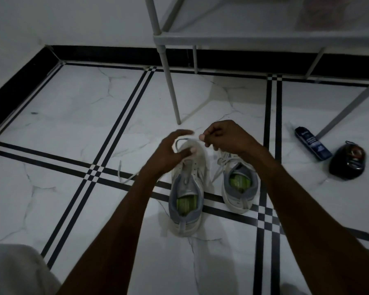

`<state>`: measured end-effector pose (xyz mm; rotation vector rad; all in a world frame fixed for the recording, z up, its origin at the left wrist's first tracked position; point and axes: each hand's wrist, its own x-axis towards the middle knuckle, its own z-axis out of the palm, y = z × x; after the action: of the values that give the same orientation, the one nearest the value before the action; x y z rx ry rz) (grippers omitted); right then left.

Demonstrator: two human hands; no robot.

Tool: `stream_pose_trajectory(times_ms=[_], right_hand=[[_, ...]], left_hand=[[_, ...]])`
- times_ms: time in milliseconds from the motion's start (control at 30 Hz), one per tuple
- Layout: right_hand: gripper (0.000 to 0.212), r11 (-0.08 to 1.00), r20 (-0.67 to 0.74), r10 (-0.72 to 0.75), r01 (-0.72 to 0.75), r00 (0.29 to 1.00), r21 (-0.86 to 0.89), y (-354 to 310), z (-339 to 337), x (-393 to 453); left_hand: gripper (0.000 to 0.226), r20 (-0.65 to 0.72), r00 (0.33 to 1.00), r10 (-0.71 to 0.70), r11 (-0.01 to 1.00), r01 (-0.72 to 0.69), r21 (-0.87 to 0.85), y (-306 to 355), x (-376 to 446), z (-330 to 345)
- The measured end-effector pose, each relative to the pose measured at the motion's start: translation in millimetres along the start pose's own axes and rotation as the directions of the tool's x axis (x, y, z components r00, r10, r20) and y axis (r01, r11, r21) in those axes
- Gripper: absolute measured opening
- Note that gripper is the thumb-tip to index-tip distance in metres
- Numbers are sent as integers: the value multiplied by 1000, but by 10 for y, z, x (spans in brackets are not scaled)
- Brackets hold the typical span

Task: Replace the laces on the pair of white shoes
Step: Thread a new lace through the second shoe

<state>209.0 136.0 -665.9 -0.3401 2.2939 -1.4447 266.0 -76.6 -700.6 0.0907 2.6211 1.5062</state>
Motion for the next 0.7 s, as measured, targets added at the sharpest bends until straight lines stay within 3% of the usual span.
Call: stream_pose_trajectory(times_ms=[33,100,167,200,233,267,333,400,433,500,600,700], right_hand=[[27,1000,-7,-2,2,1000,-5,-19,28,14],[27,1000,-12,5,-6,1000,-11,-37,37,30],[27,1000,-8,15,-15,1000,6,-25,4,22],[27,1000,-5,17,-17,1000,15,-12,-6,10],[27,1000,1,19,-19,1000,26,-7,-4,4],[27,999,14,18,-19,1000,40,-4,16,4],[28,998,49,15,-18,999,58,-10,90,22],[28,999,53,25,-28,998,45,-16,154,58],[27,999,45,31,-33,999,37,-13,163,63],[25,999,28,35,-36,999,41,0,132,49],[23,998,32,26,-28,999,48,18,77,9],[20,999,59,30,-31,998,18,32,51,8]], left_hand=[[26,-10,999,43,999,-43,26,22,30,43],[12,-216,976,-7,998,22,67,-16,55,-7],[17,-513,840,-176,947,287,145,-178,6,-201],[14,-619,754,-218,899,402,173,-255,-44,-298],[17,-658,720,-219,873,445,197,-309,-85,-354],[33,-616,768,-177,892,389,229,-325,-98,-366],[52,-338,941,-4,974,80,213,-208,-73,-256],[30,-90,994,59,990,-47,133,-15,-74,-95],[16,-96,994,58,992,-47,117,-19,-61,-72],[17,-268,963,-15,986,59,154,-136,-71,-157],[23,-522,840,-149,905,329,271,-357,-125,-384],[22,-593,760,-266,840,484,244,-392,-102,-410]])
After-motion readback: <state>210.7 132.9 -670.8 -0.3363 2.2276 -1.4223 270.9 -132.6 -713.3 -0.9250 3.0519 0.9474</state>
